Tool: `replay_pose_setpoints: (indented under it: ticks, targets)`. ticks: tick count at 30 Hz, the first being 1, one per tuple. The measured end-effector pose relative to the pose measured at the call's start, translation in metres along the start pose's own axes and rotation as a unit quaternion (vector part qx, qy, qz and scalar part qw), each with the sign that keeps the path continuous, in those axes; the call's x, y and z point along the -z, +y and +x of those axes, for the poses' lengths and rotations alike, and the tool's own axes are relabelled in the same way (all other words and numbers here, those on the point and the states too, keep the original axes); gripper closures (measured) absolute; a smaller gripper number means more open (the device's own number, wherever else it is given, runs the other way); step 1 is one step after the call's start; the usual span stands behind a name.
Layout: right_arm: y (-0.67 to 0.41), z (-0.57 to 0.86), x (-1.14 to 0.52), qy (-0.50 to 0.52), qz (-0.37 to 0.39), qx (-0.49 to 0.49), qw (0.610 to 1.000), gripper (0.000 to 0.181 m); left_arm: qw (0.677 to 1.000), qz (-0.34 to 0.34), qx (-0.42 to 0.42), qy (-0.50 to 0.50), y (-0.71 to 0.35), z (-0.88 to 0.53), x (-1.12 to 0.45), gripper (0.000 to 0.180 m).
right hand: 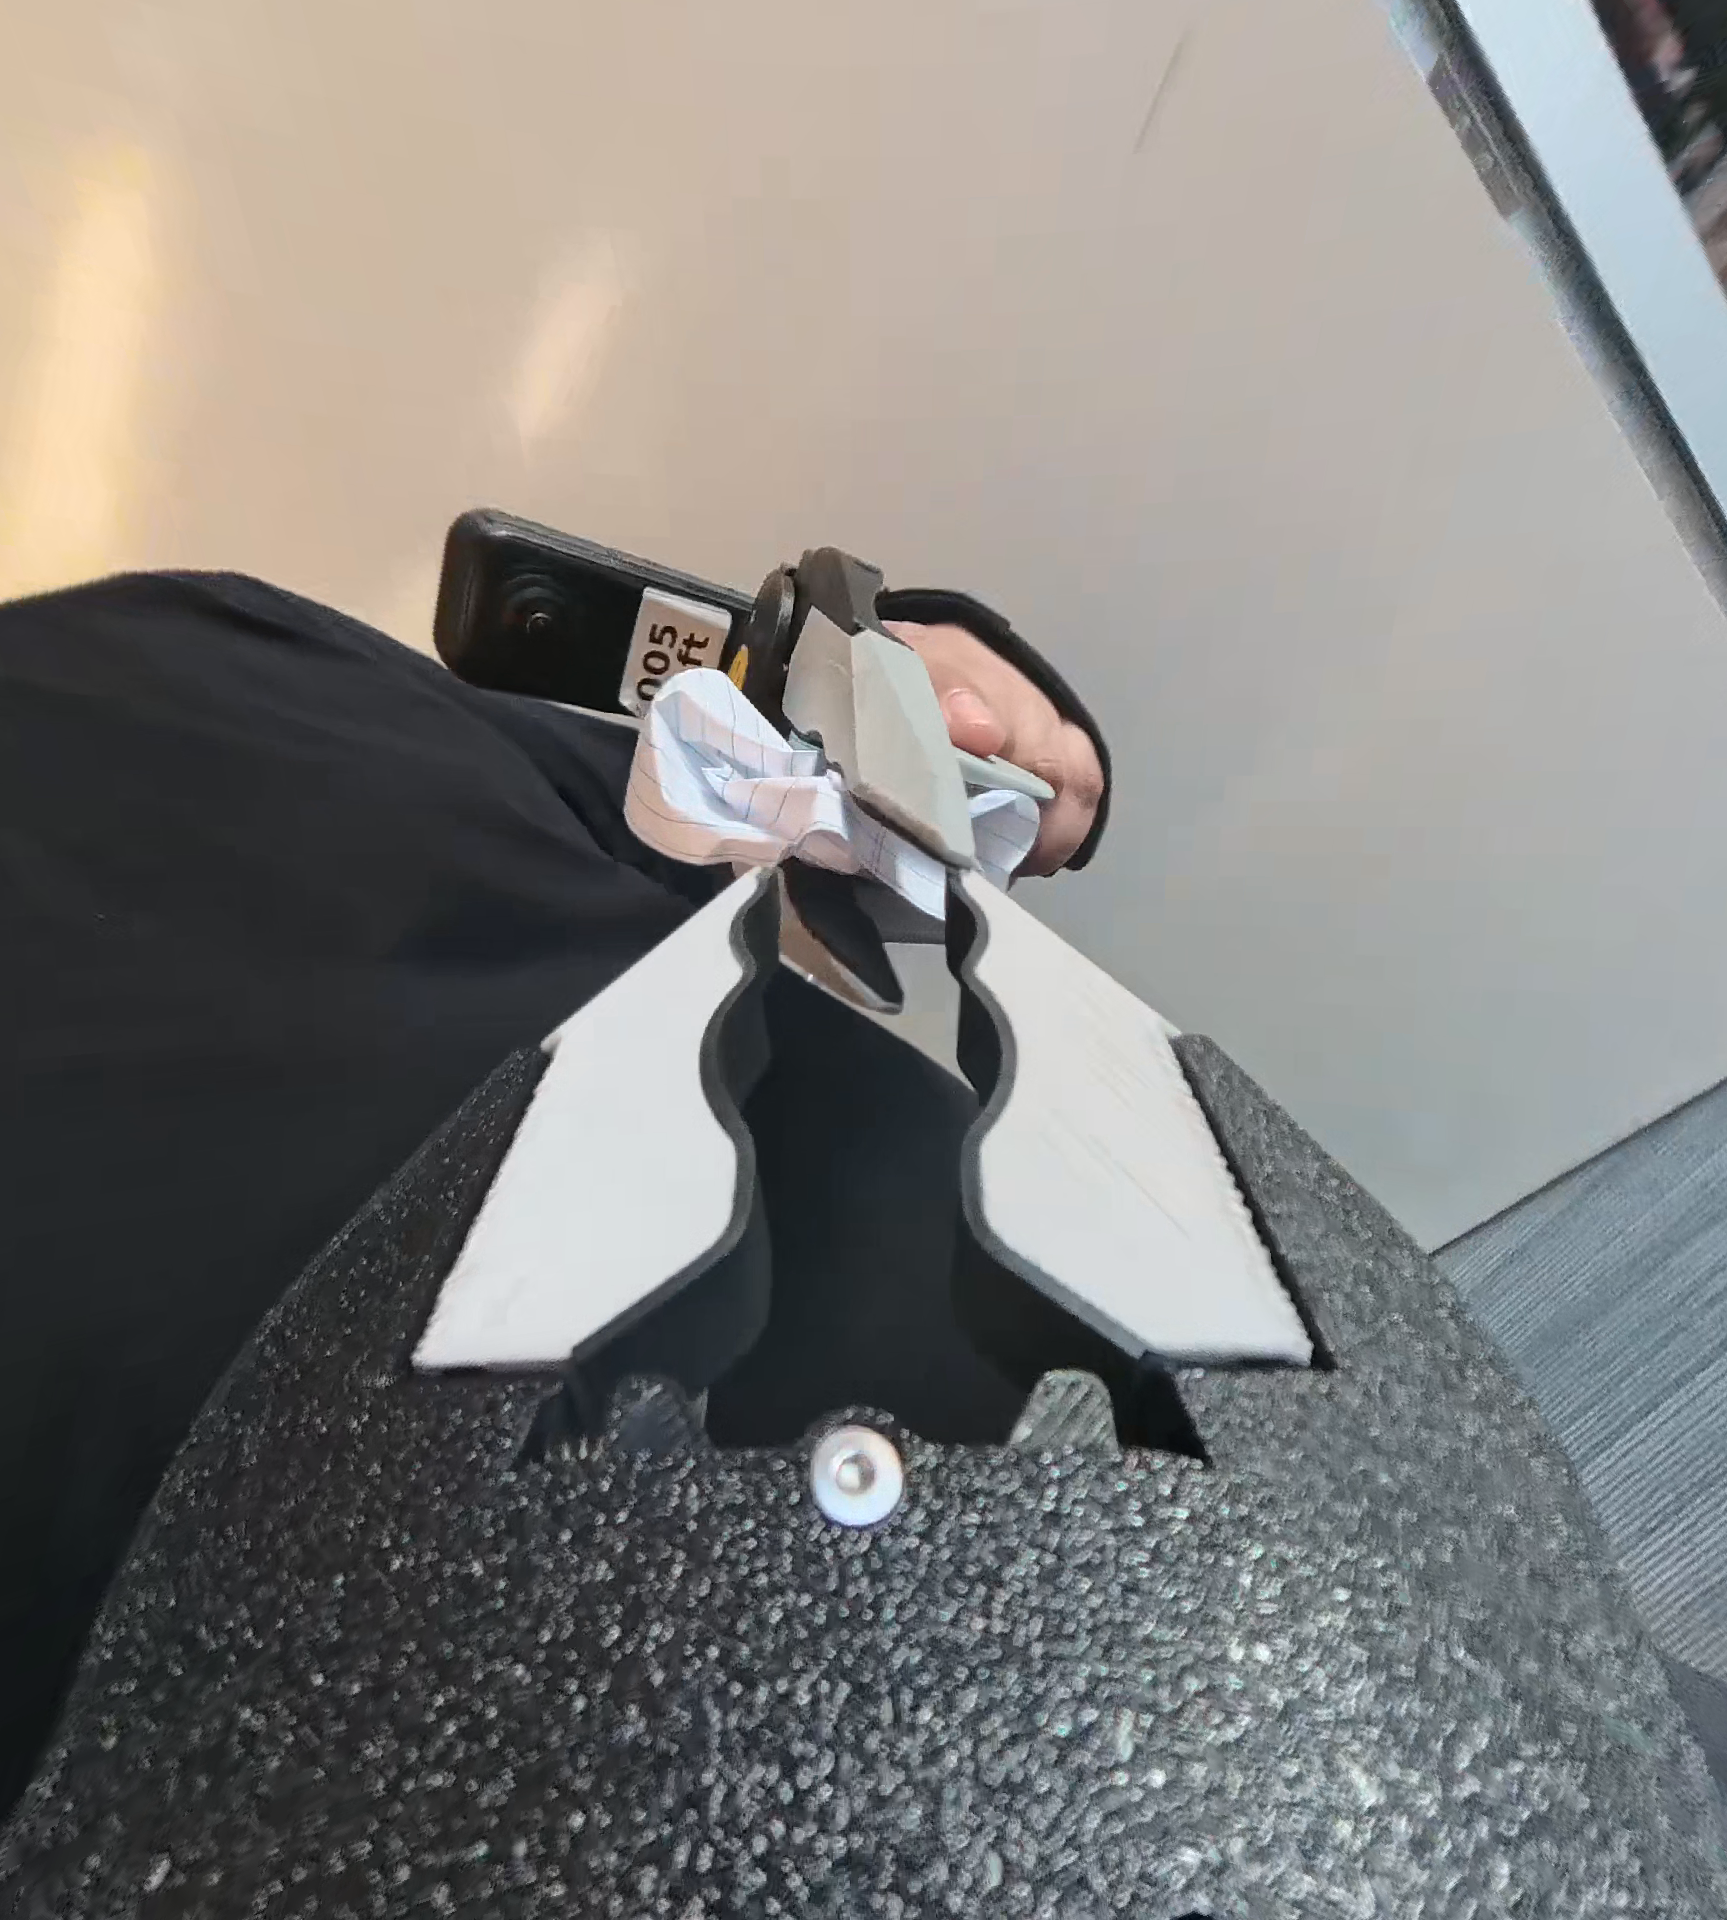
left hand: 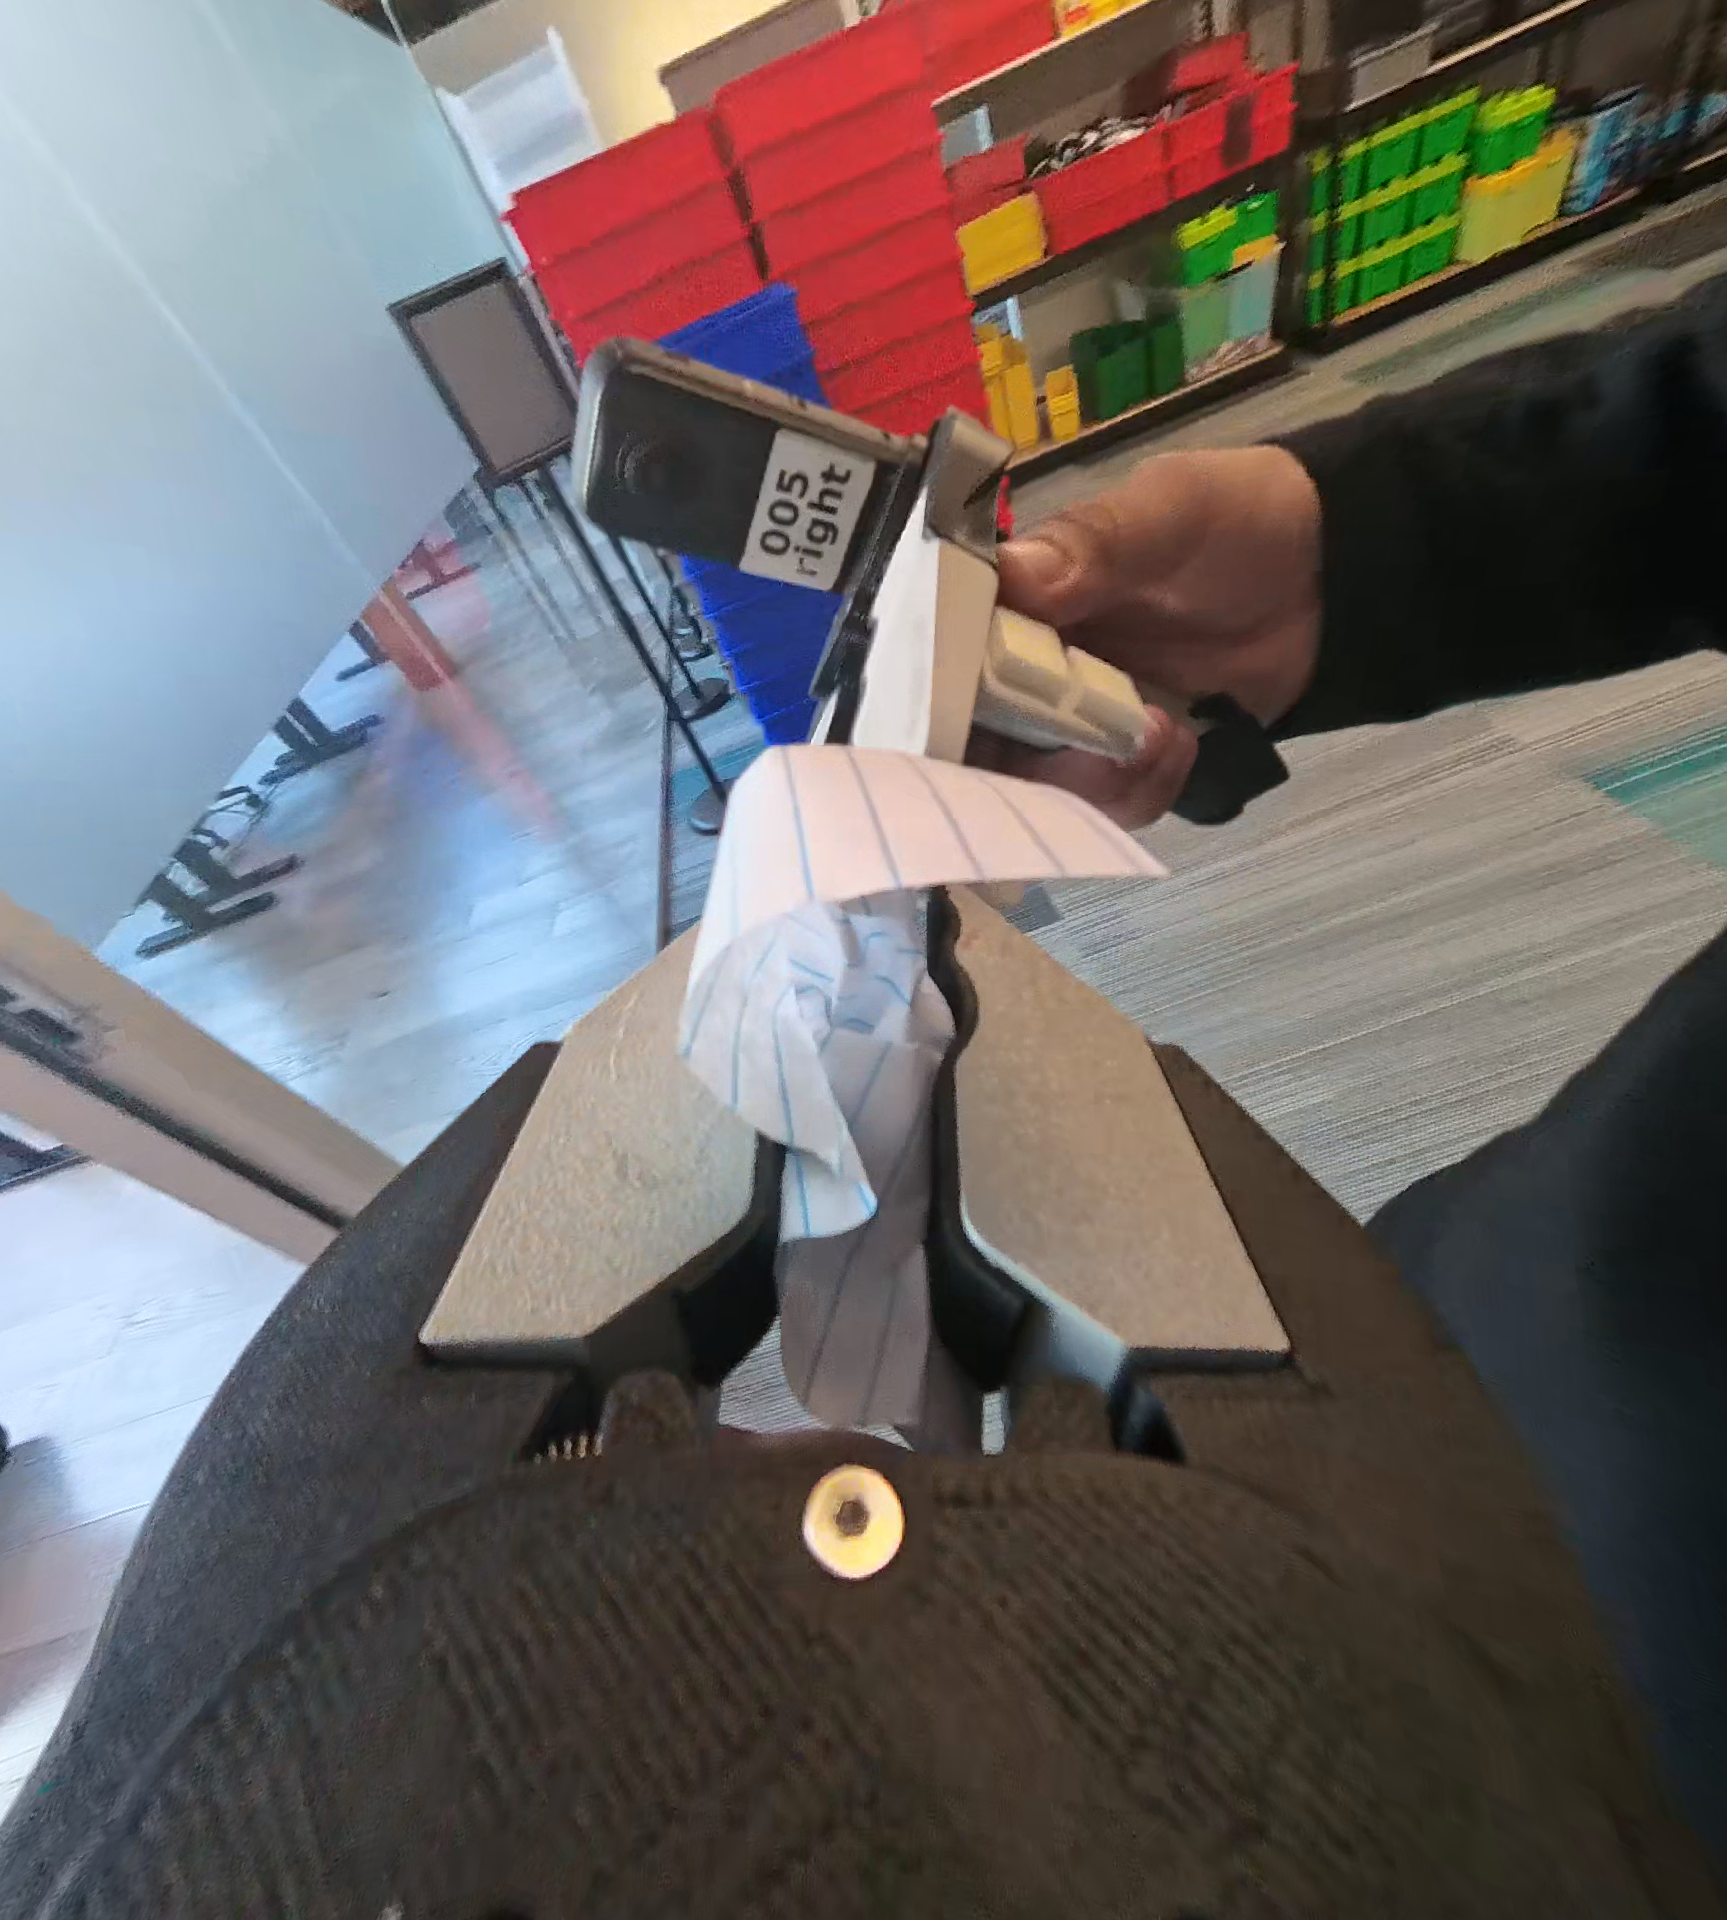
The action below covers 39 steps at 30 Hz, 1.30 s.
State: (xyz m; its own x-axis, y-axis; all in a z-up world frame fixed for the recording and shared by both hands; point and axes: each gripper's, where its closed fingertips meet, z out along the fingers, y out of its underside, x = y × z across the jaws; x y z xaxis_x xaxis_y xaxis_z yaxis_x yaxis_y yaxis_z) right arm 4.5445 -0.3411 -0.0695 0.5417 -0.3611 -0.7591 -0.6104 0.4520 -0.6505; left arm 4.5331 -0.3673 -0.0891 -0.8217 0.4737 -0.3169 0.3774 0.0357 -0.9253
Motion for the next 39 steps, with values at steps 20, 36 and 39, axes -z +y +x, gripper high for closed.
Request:
replay_pose_setpoints:
  ticks: [20, 36, 39]
  targets:
    - [-0.372, 0.289, -0.014, 0.135, -0.026, 0.252, 0.958, 0.149, 0.973, -0.009, 0.118, -0.2, 0.157, -0.474, -0.044, 0.158]
    - [-0.7, 0.54, -0.097, 0.366, 0.097, 0.371, 0.848, 0.162, 0.956, 0.104, 0.009, -0.276, 0.18, -0.986, 0.03, 0.157]
    - [-0.814, 0.569, -0.057, 0.426, 0.186, 0.4, 0.79, 0.161, 0.966, 0.096, 0.001, -0.242, 0.197, -1.028, -0.031, 0.157]
